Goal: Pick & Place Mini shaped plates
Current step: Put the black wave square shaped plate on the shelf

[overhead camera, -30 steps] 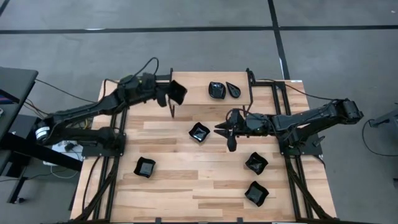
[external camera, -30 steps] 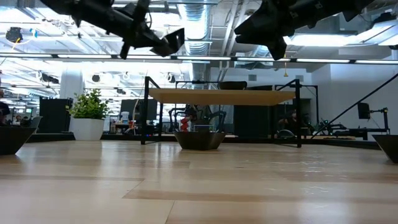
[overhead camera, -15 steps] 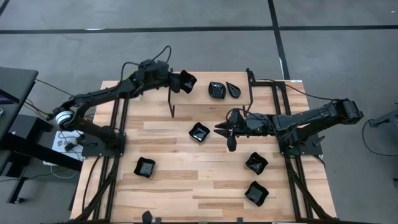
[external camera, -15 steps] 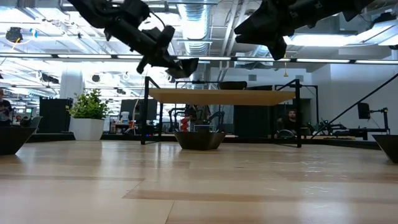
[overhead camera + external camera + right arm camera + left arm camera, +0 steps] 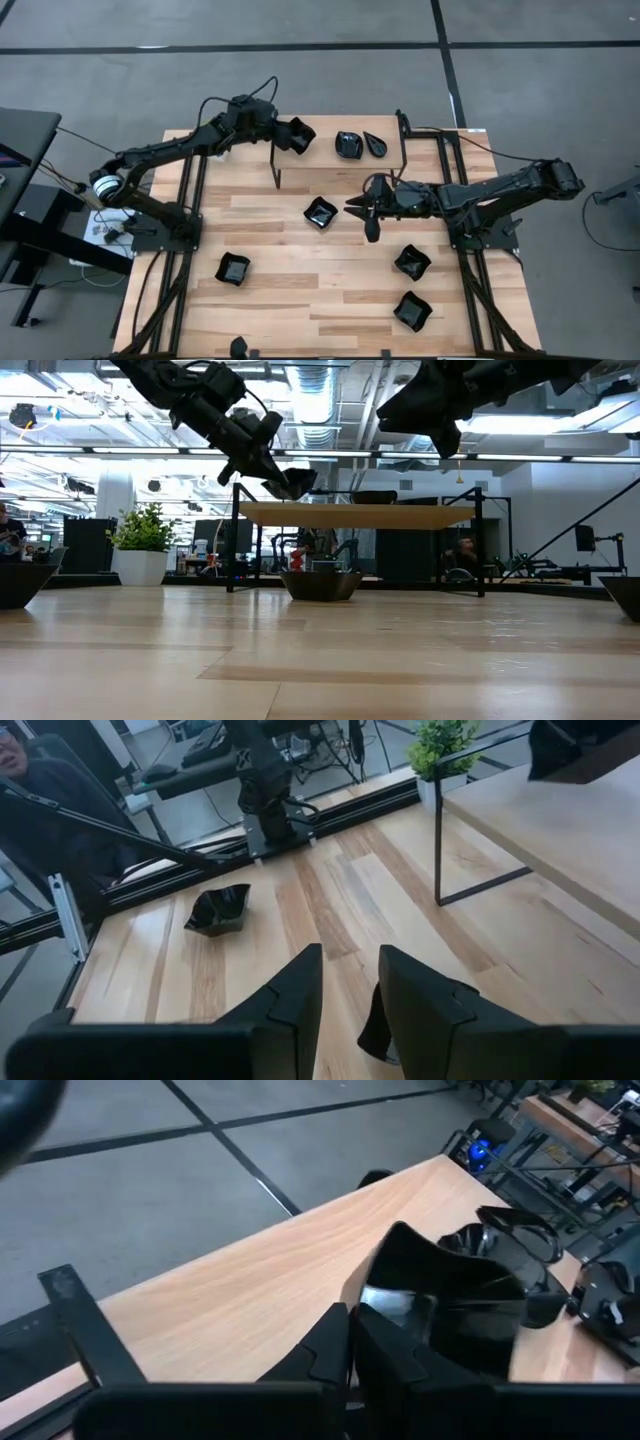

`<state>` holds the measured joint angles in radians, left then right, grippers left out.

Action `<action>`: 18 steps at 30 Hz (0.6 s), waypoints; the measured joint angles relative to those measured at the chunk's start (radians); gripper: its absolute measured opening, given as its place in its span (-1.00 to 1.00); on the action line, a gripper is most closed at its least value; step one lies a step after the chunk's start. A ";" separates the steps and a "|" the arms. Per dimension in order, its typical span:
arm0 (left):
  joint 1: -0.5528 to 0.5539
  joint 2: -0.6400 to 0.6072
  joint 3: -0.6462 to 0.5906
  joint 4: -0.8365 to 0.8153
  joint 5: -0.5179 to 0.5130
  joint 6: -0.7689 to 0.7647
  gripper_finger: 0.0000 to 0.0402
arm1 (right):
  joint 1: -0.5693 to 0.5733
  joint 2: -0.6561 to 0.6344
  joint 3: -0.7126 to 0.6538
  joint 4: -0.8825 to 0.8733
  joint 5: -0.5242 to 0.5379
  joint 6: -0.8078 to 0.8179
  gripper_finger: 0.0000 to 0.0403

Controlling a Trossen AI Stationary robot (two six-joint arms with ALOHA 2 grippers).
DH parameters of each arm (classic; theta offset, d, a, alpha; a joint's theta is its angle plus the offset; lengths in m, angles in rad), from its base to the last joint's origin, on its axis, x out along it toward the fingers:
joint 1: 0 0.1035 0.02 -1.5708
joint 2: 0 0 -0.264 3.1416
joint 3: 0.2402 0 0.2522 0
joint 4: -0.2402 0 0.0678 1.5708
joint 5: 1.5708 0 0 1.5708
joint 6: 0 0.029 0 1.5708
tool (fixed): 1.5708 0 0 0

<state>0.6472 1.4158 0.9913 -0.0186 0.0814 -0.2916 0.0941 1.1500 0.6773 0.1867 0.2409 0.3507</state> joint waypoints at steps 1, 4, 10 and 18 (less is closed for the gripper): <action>0.000 0.000 0.000 -0.001 -0.001 0.000 -0.88 | -0.003 0.000 0.000 0.000 0.000 -0.001 -0.52; 0.000 0.000 0.000 -0.001 0.012 0.000 -0.82 | -0.015 0.000 0.000 -0.004 0.000 -0.001 -0.52; 0.000 0.000 0.000 -0.003 0.023 0.000 -0.69 | -0.029 0.000 0.000 -0.007 -0.004 -0.002 -0.52; 0.000 0.000 0.000 -0.008 0.022 -0.004 -0.56 | -0.031 0.000 0.000 -0.011 -0.004 -0.009 -0.52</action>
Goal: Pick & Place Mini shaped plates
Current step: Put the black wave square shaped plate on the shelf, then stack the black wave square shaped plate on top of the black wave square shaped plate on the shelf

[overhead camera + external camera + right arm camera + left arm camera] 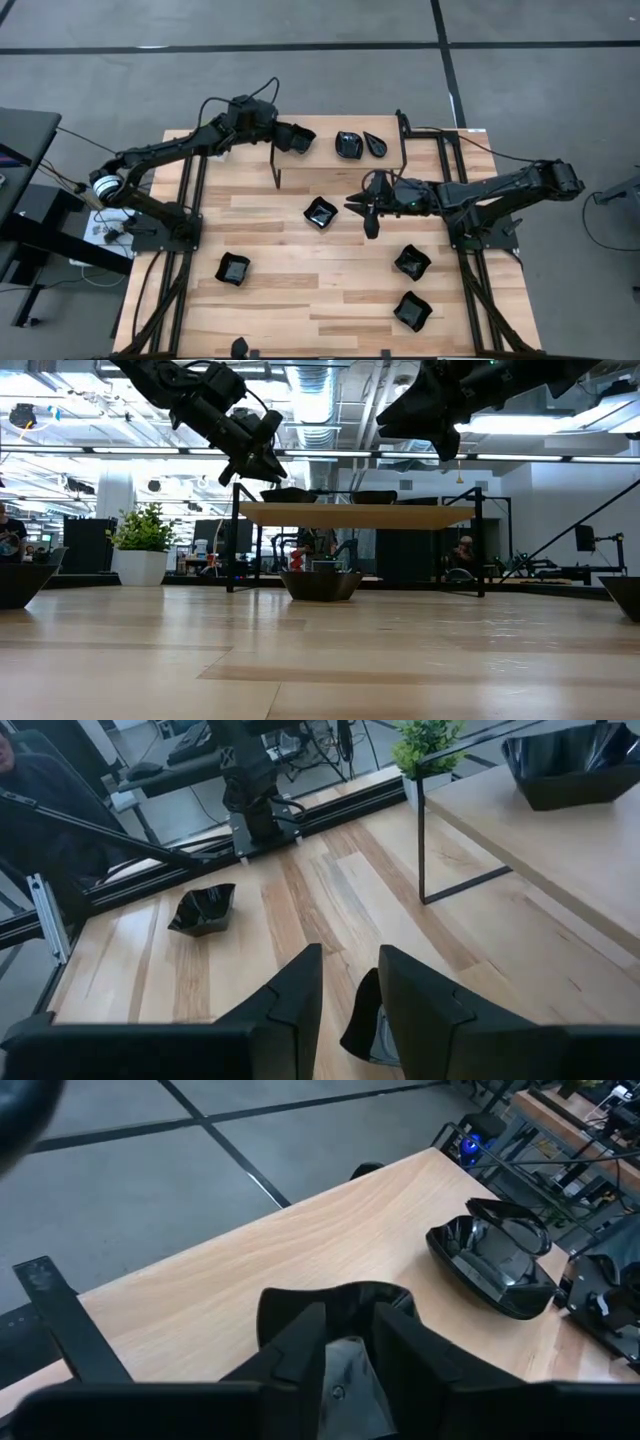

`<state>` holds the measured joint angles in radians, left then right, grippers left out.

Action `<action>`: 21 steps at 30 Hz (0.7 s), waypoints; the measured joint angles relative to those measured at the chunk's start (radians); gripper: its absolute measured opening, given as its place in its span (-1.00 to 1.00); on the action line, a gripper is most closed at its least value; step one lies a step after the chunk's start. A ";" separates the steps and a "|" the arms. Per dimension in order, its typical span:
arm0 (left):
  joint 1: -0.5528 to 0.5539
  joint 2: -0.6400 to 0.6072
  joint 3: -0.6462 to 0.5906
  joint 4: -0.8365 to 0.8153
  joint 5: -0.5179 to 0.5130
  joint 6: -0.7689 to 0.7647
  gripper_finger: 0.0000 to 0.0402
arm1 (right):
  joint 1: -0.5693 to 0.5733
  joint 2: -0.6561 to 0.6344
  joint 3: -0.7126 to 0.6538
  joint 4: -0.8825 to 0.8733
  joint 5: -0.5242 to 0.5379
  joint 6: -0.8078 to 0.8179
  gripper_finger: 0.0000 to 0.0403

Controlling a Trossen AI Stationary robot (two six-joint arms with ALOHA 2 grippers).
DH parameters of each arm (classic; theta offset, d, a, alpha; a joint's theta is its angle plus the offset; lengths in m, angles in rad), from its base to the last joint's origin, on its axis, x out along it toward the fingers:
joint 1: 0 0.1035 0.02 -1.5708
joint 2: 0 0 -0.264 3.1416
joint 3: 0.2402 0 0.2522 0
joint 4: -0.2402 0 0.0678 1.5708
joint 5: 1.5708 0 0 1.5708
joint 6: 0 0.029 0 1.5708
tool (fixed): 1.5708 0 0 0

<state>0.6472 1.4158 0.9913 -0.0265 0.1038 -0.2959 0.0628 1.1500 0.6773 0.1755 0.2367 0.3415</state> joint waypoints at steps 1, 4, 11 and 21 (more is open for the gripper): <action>0.000 0.000 0.000 0.000 0.000 0.000 -0.55 | 0.000 0.000 0.000 -0.004 0.000 0.000 -0.52; 0.000 0.000 0.000 0.000 0.004 0.000 -0.52 | 0.000 0.000 0.000 -0.027 0.000 0.000 -0.52; -0.013 -0.027 0.000 -0.002 0.101 0.027 -0.50 | 0.001 0.000 0.000 -0.043 0.000 0.002 -0.52; -0.206 -0.181 -0.011 -0.078 0.152 0.032 -0.50 | 0.000 0.000 0.000 -0.067 0.000 -0.011 -0.52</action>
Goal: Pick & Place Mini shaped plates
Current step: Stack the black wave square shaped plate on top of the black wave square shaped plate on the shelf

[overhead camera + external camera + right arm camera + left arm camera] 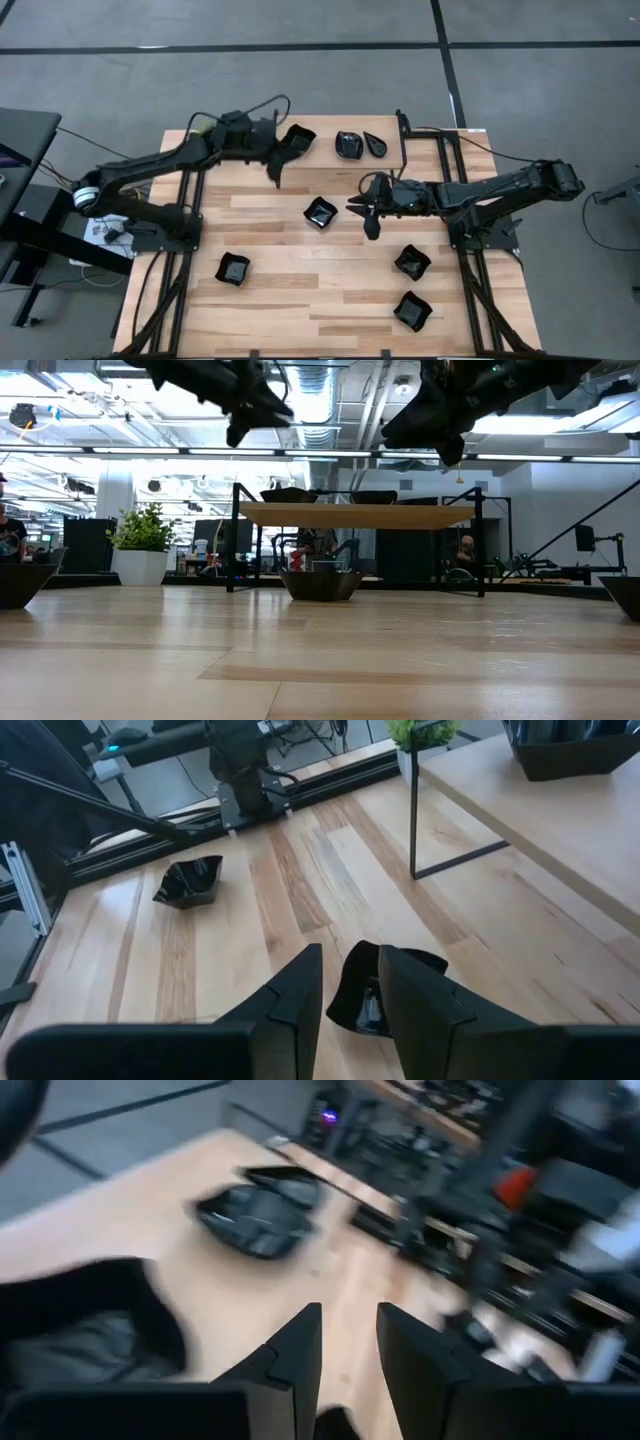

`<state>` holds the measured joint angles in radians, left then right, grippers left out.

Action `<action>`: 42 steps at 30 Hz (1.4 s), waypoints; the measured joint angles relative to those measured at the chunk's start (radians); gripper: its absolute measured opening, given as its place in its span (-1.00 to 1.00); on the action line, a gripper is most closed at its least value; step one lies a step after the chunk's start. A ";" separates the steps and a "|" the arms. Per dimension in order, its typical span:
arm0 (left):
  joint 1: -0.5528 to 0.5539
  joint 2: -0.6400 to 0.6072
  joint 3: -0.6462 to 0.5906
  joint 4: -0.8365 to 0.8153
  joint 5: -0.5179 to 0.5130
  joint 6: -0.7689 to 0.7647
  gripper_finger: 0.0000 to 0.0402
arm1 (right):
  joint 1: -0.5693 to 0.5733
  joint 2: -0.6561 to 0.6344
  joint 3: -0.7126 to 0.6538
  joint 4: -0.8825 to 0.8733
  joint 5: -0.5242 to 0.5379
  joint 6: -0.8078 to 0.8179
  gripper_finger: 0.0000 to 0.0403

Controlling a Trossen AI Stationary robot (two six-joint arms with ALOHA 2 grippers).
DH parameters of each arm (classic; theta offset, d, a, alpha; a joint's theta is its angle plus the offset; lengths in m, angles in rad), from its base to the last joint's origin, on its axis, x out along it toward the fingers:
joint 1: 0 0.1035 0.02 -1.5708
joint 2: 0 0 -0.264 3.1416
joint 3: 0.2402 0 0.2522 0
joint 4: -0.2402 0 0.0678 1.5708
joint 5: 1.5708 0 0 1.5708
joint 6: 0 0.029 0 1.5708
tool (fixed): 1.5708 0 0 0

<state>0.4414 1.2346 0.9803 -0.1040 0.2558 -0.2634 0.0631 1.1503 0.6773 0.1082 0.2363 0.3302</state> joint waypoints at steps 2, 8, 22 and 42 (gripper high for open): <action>-0.055 -0.039 -0.023 -0.008 0.000 0.000 -0.50 | -0.001 0.000 0.000 -0.004 0.000 0.000 -0.52; -0.201 -0.184 -0.154 -0.053 0.003 -0.003 -0.50 | -0.001 0.000 0.000 -0.003 0.000 -0.049 -0.52; -0.516 -0.411 -0.486 -0.115 -0.009 -0.155 -0.50 | 0.010 0.000 0.000 -0.005 0.000 -0.075 -0.52; -0.822 -0.373 -0.525 -0.478 -0.140 -0.108 -0.50 | 0.010 0.000 0.000 -0.030 -0.003 -0.075 -0.52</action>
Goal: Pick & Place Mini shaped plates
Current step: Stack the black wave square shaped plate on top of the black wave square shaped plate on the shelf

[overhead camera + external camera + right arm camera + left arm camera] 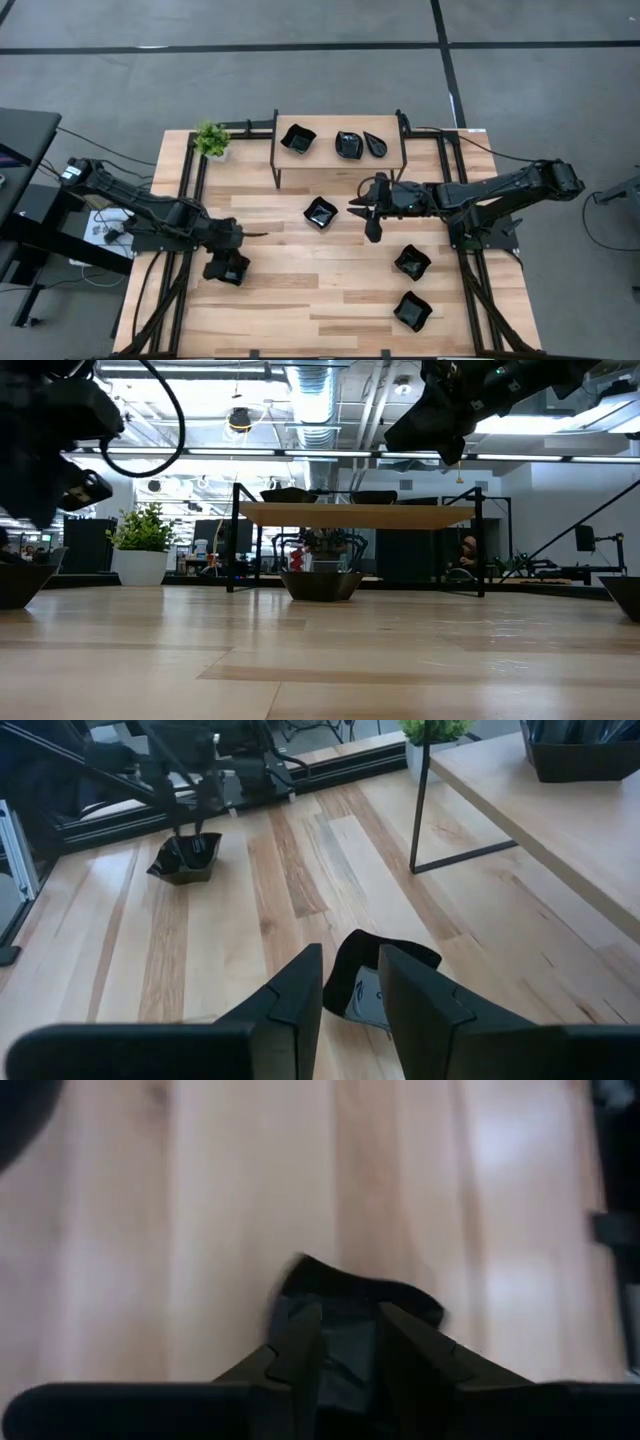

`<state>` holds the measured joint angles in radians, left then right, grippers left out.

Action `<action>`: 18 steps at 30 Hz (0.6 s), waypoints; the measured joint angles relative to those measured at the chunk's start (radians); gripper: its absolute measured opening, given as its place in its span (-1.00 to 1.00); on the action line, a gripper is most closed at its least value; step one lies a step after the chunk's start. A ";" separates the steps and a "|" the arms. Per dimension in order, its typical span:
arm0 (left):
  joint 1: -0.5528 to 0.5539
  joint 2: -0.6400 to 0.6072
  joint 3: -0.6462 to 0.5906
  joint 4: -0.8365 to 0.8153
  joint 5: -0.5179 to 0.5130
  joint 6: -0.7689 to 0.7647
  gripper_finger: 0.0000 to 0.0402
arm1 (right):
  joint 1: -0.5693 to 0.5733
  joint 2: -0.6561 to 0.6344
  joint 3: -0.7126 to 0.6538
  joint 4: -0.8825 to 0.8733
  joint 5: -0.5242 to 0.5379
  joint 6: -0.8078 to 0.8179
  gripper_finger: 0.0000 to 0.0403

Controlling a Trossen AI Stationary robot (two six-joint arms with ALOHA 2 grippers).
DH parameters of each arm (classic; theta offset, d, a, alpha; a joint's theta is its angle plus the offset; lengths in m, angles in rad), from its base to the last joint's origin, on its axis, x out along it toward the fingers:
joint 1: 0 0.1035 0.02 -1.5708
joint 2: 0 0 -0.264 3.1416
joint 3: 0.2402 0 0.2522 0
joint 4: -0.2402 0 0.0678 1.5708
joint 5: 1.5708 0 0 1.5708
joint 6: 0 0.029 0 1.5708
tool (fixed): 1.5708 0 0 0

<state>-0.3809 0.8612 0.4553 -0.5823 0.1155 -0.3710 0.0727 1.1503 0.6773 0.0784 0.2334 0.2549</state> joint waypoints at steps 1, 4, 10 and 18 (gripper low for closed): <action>0.001 0.000 0.000 0.000 -0.030 0.000 -0.50 | 0.000 0.000 0.000 0.000 0.000 0.000 -0.52; 0.000 0.000 0.000 -0.001 -0.092 -0.001 -0.50 | 0.000 0.000 0.000 0.000 0.000 0.005 -0.52; 0.001 0.048 0.000 -0.001 -0.115 0.000 -0.50 | 0.000 0.000 0.000 -0.005 0.000 0.005 -0.52; 0.001 0.173 0.000 -0.001 -0.115 -0.005 -0.38 | 0.000 0.000 0.000 -0.021 0.000 0.008 -0.52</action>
<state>-0.3801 1.0343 0.4553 -0.5835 0.0004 -0.3758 0.0724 1.1503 0.6773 0.0578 0.2333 0.2632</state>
